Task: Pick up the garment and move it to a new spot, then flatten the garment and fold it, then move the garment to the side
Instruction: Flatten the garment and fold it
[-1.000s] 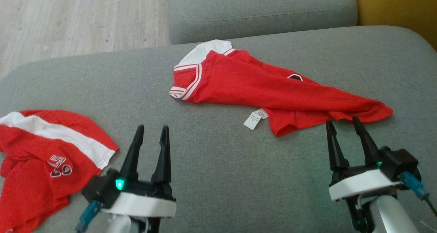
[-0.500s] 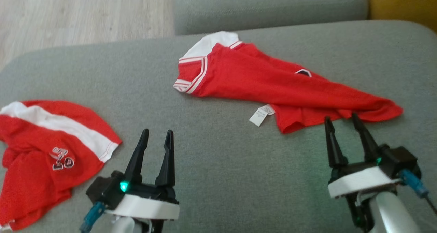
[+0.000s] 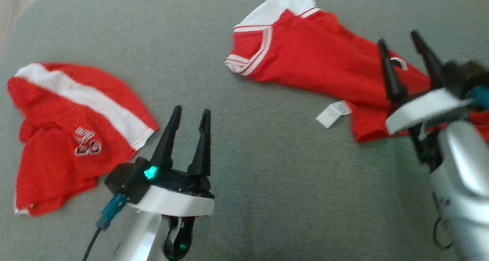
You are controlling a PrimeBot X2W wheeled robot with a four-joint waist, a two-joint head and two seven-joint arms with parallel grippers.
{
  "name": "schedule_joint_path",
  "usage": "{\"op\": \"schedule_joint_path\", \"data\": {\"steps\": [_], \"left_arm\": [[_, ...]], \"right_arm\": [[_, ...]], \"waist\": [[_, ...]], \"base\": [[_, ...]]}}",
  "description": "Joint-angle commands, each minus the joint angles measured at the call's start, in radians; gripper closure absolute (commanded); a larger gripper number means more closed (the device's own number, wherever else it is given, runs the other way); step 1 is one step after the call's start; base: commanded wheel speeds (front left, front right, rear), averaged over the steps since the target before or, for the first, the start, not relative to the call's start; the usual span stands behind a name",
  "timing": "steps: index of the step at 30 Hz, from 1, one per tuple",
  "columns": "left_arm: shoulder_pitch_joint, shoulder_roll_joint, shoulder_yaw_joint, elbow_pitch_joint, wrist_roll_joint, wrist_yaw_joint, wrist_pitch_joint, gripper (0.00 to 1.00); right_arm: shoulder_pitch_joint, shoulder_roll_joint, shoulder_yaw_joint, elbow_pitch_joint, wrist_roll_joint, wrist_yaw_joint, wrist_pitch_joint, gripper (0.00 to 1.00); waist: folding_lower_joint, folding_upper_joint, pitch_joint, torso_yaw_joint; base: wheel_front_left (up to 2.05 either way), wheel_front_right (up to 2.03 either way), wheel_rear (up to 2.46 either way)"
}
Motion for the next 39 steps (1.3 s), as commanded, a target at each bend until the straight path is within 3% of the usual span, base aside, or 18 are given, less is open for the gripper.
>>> {"op": "schedule_joint_path", "data": {"steps": [1, 5, 10, 19, 20, 21, 22, 23, 33, 39], "left_arm": [[-0.031, 0.002, 0.025, -0.036, -0.003, -0.006, -0.005, 0.0], [-0.053, 0.002, 0.013, -0.041, -0.017, -0.006, -0.005, 0.0], [-0.058, 0.002, 0.008, -0.045, -0.022, -0.004, -0.005, 0.0], [-0.068, 0.002, 0.002, -0.044, -0.024, -0.002, -0.005, 0.0], [-0.07, 0.002, 0.002, -0.044, -0.024, -0.002, -0.005, 0.0], [-0.071, 0.002, 0.001, -0.043, -0.024, -0.001, -0.005, 0.0], [-0.071, 0.002, 0.001, -0.043, -0.024, -0.001, -0.005, 0.0], [-0.073, 0.002, 0.001, -0.042, -0.024, 0.0, -0.005, 0.0], [-0.068, 0.002, 0.002, -0.031, -0.019, 0.003, -0.005, 0.0], [-0.047, 0.002, 0.013, -0.017, -0.013, 0.003, -0.005, 0.0]], "right_arm": [[-0.017, -0.008, 0.016, -0.032, 0.005, -0.001, -0.001, 0.0], [-0.136, -0.091, 0.114, 0.096, 0.093, -0.001, 0.087, 0.0], [-0.209, -0.141, 0.202, 0.204, 0.181, -0.001, 0.157, 0.0], [-0.262, -0.195, 0.355, 0.292, 0.296, -0.001, 0.144, 0.0], [-0.266, -0.197, 0.37, 0.299, 0.306, -0.001, 0.141, 0.2], [-0.27, -0.197, 0.385, 0.304, 0.316, -0.001, 0.137, 0.8], [-0.27, -0.197, 0.385, 0.304, 0.316, -0.001, 0.137, 0.8], [-0.273, -0.199, 0.401, 0.308, 0.327, -0.001, 0.134, 1.0], [-0.305, -0.207, 0.523, 0.32, 0.392, -0.001, 0.018, 1.0], [-0.253, -0.194, 0.625, 0.227, 0.439, -0.001, -0.087, 1.0]], "waist": [[-0.0003, 0.0, 0.033, 0.034], [-0.0003, 0.0, 0.065, 0.086], [-0.0003, 0.0, 0.089, 0.116], [-0.0003, 0.0, 0.109, 0.133], [-0.0003, 0.0, 0.11, 0.133], [-0.0003, 0.0, 0.11, 0.133], [-0.0003, 0.0, 0.11, 0.133], [-0.0003, 0.0, 0.11, 0.132], [-0.0003, 0.0, 0.085, 0.111], [-0.0003, 0.0, 0.021, 0.089]], "base": [[0.0, 0.0, 0.0], [0.0, 0.0, 0.0], [0.0, 0.0, 0.0], [0.0, 0.0, 0.0], [0.0, 0.0, 0.0], [0.0, 0.0, 0.0], [0.0, 0.0, 0.0], [0.0, 0.0, 0.0], [0.0, 0.0, 0.0], [0.0, 0.0, 0.0]]}}
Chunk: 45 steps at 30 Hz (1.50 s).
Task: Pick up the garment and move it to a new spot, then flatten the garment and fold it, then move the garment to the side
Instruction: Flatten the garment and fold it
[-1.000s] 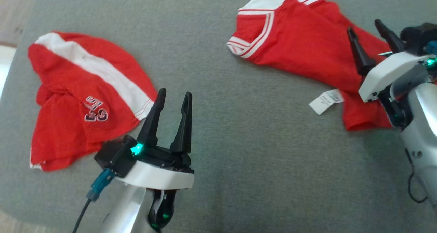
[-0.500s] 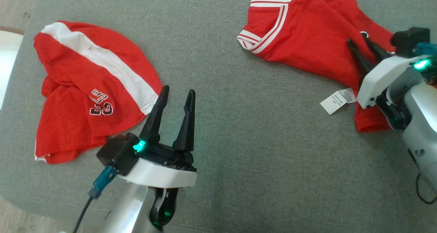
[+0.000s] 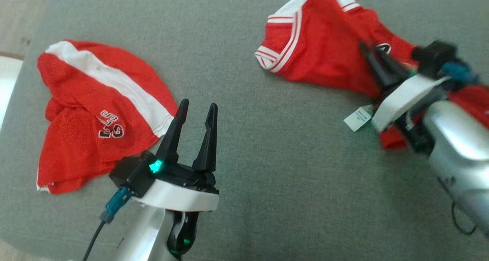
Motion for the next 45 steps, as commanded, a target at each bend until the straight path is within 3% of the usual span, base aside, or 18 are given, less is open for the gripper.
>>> {"op": "schedule_joint_path", "data": {"steps": [1, 8, 14, 19, 25, 26, 27, 30, 34, 39, 45], "left_arm": [[-0.006, 0.004, 0.038, -0.025, 0.004, 0.001, -0.005, 0.0], [0.044, 0.004, 0.072, -0.02, 0.017, -0.001, -0.005, 0.0], [0.095, 0.004, 0.098, -0.016, 0.021, -0.002, -0.005, 0.0], [0.14, 0.004, 0.115, -0.014, 0.024, -0.003, -0.005, 0.0], [0.172, 0.004, 0.123, -0.012, 0.029, -0.004, -0.005, 0.0], [0.174, 0.004, 0.124, -0.012, 0.029, -0.004, -0.005, 0.0], [0.176, 0.004, 0.125, -0.013, 0.029, -0.005, -0.005, 0.0], [0.178, 0.004, 0.126, -0.015, 0.03, -0.005, -0.005, 0.0], [0.188, 0.004, 0.137, -0.023, 0.034, -0.005, -0.005, 0.0], [0.186, 0.004, 0.149, -0.029, 0.039, -0.006, -0.005, 0.0], [0.175, 0.004, 0.15, -0.065, 0.045, -0.006, -0.005, 0.0]], "right_arm": [[0.042, -0.005, 0.027, -0.042, 0.002, -0.001, -0.02, 1.0], [0.157, 0.009, 0.091, -0.165, -0.02, -0.001, -0.051, 1.0], [0.266, 0.066, 0.116, -0.248, -0.099, -0.001, -0.054, 1.0], [0.345, 0.123, 0.155, -0.263, -0.182, -0.001, -0.054, 1.0], [0.433, 0.189, 0.207, -0.231, -0.18, -0.001, -0.028, 1.0], [0.442, 0.194, 0.214, -0.22, -0.179, -0.001, -0.017, 0.84], [0.449, 0.199, 0.216, -0.212, -0.179, -0.001, -0.013, 0.01], [0.458, 0.206, 0.205, -0.198, -0.172, -0.001, -0.013, 0.0], [0.458, 0.205, 0.114, -0.193, -0.163, -0.001, -0.031, 0.0], [0.47, 0.184, -0.114, -0.22, -0.18, -0.001, -0.05, 0.0], [0.511, 0.188, -0.46, -0.312, -0.249, -0.001, -0.054, 0.0]], "waist": [[0.0001, 0.0, -0.031, -0.011], [0.0001, 0.0, -0.124, -0.044], [0.0001, 0.0, -0.196, -0.071], [0.0001, 0.0, -0.246, -0.092], [0.0001, 0.0, -0.283, -0.107], [0.0001, 0.0, -0.286, -0.109], [0.0001, 0.0, -0.288, -0.11], [0.0001, 0.0, -0.292, -0.114], [0.0001, 0.0, -0.295, -0.134], [0.0001, 0.0, -0.296, -0.159], [0.0001, 0.0, -0.287, -0.191]], "base": [[0.0, 0.0, 0.0], [0.0, 0.0, 0.0], [0.0, 0.0, 0.0], [0.0, 0.0, 0.0], [0.0, 0.0, 0.0], [0.0, 0.0, 0.0], [0.0, 0.0, 0.0], [0.0, 0.0, 0.0], [0.0, 0.0, 0.0], [0.0, 0.0, 0.0], [0.0, 0.0, 0.0]]}}
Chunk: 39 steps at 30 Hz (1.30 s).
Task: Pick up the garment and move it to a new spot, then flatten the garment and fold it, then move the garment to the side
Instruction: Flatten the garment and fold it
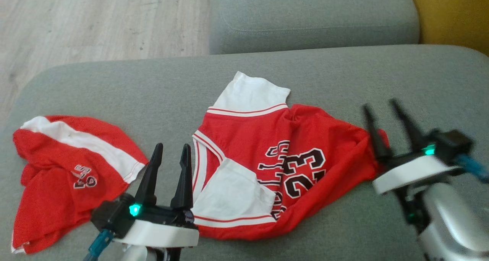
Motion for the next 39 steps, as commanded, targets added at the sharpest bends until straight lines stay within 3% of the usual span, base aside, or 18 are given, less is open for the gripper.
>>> {"op": "schedule_joint_path", "data": {"steps": [1, 7, 13, 19, 28, 39], "left_arm": [[-0.04, 0.001, 0.029, -0.049, 0.007, -0.005, -0.005, 0.0], [-0.054, 0.001, 0.018, -0.075, 0.006, -0.003, -0.005, 0.0], [-0.056, 0.001, 0.015, -0.071, 0.014, -0.004, -0.005, 0.0], [-0.078, 0.001, 0.003, -0.066, 0.016, -0.004, -0.005, 0.0], [-0.127, 0.001, -0.04, -0.054, 0.004, -0.005, -0.005, 0.0], [-0.163, 0.001, -0.087, -0.049, -0.023, -0.002, -0.005, 0.0]], "right_arm": [[0.001, 0.005, -0.059, -0.055, -0.043, -0.001, -0.013, 0.0], [0.107, 0.091, -0.25, -0.13, -0.165, -0.001, -0.014, 0.0], [0.163, 0.147, -0.299, -0.145, -0.205, -0.001, -0.014, 0.0], [0.089, 0.122, -0.297, -0.107, -0.241, -0.001, 0.009, 0.0], [-0.131, 0.014, -0.166, 0.082, -0.203, -0.001, 0.276, 0.0], [-0.344, -0.157, 0.144, 0.302, -0.018, -0.001, 0.681, 0.0]], "waist": [[0.0, 0.0, 0.006, -0.008], [0.0, 0.0, 0.017, -0.023], [0.0, 0.0, 0.034, -0.027], [0.0, 0.0, 0.078, -0.001], [0.0, 0.0, 0.158, 0.072], [0.0, 0.0, 0.197, 0.143]], "base": [[0.0, 0.0, 0.0], [0.0, 0.0, 0.0], [0.0, 0.0, 0.0], [0.0, 0.0, 0.0], [0.0, 0.0, 0.0], [0.0, 0.0, 0.0]]}}
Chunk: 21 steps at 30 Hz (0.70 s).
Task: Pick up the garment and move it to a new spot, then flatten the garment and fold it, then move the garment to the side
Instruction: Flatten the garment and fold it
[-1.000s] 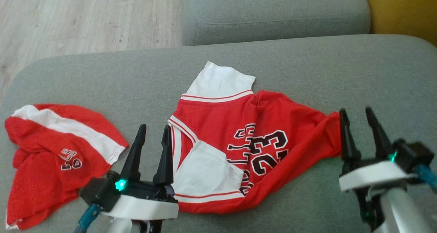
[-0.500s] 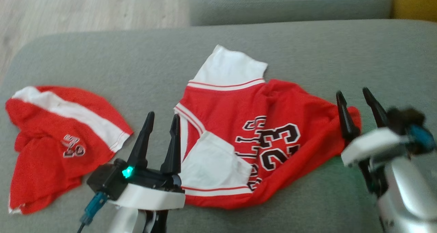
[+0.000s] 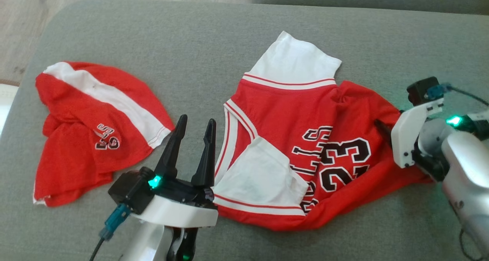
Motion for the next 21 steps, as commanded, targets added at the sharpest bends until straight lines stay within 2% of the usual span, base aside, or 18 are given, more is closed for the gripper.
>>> {"op": "schedule_joint_path", "data": {"steps": [1, 4, 5, 8, 13, 17, 21], "left_arm": [[-0.033, 0.002, 0.021, -0.03, -0.004, -0.002, -0.005, 0.0], [-0.032, 0.002, 0.02, -0.029, -0.006, -0.001, -0.005, 0.0], [-0.033, 0.002, 0.02, -0.029, -0.007, -0.001, -0.005, 0.0], [-0.036, 0.002, 0.02, -0.028, -0.01, 0.001, -0.005, 0.0], [-0.035, 0.002, 0.028, -0.025, -0.009, 0.001, -0.005, 0.0], [-0.029, 0.002, 0.032, -0.025, -0.006, 0.002, -0.005, 0.0], [-0.03, 0.002, 0.031, -0.029, -0.005, 0.002, -0.005, 0.0]], "right_arm": [[-0.025, -0.023, 0.028, -0.018, 0.016, -0.001, 0.022, 0.0], [-0.05, -0.05, 0.092, -0.01, 0.076, -0.001, 0.084, 0.0], [-0.056, -0.059, 0.118, -0.013, 0.092, -0.001, 0.1, 1.0], [-0.087, -0.092, 0.164, -0.025, 0.129, -0.001, 0.101, 1.0], [-0.155, -0.115, 0.161, 0.002, 0.112, -0.001, -0.033, 1.0], [-0.209, -0.119, 0.139, 0.061, 0.053, -0.001, -0.151, 1.0], [-0.275, -0.124, 0.091, 0.139, -0.053, -0.001, -0.296, 1.0]], "waist": [[-0.0002, 0.0, 0.001, 0.004], [-0.0002, 0.0, 0.002, 0.01], [-0.0002, 0.0, 0.002, 0.011], [-0.0002, 0.0, 0.001, 0.013], [-0.0002, 0.0, -0.008, 0.008], [-0.0002, 0.0, -0.014, 0.002], [-0.0002, 0.0, -0.011, 0.001]], "base": [[0.0, 0.0, 0.0], [0.0, 0.0, 0.0], [0.0, 0.0, 0.0], [0.0, 0.0, 0.0], [0.0, 0.0, 0.0], [0.0, 0.0, 0.0], [0.0, 0.0, 0.0]]}}
